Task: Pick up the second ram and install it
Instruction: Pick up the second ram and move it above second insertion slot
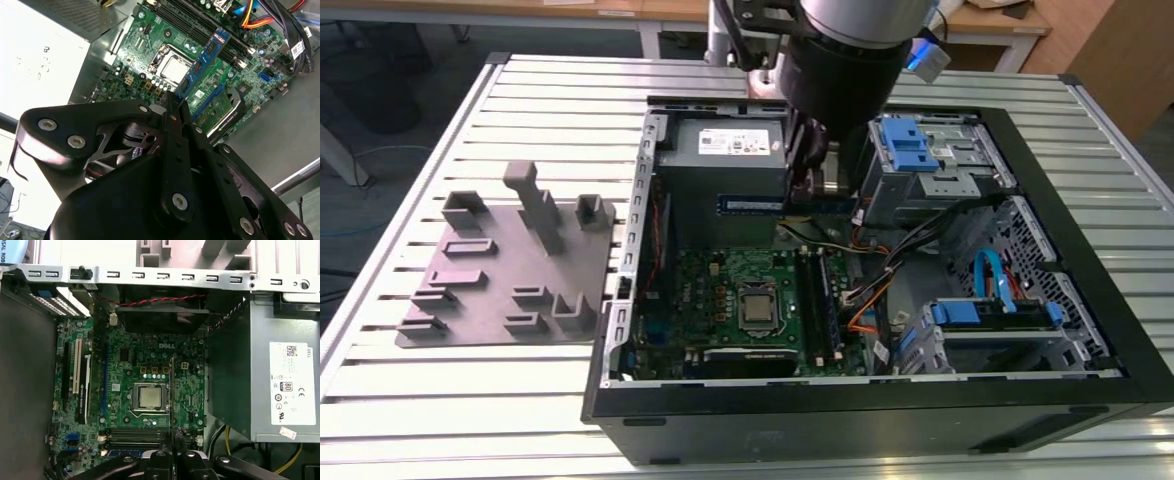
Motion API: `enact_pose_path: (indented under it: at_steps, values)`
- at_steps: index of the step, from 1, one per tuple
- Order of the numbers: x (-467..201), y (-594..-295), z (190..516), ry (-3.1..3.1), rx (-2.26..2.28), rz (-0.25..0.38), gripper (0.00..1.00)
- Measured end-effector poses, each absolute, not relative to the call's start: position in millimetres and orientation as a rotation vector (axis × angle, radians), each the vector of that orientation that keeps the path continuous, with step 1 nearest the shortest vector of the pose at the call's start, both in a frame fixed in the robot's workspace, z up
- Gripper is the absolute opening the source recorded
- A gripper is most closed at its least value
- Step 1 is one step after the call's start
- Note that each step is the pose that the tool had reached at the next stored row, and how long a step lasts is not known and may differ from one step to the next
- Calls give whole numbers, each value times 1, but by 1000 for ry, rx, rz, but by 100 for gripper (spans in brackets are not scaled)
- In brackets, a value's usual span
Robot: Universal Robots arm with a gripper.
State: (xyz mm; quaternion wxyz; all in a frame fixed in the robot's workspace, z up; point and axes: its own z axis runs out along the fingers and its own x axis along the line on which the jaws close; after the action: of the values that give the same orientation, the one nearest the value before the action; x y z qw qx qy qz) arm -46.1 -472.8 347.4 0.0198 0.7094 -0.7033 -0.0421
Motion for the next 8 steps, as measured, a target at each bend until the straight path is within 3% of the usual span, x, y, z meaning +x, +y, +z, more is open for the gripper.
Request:
enact_pose_path:
  at_steps: [8]
  values:
    - [-41, -473, 338, -2182, 2201, -131, 11]
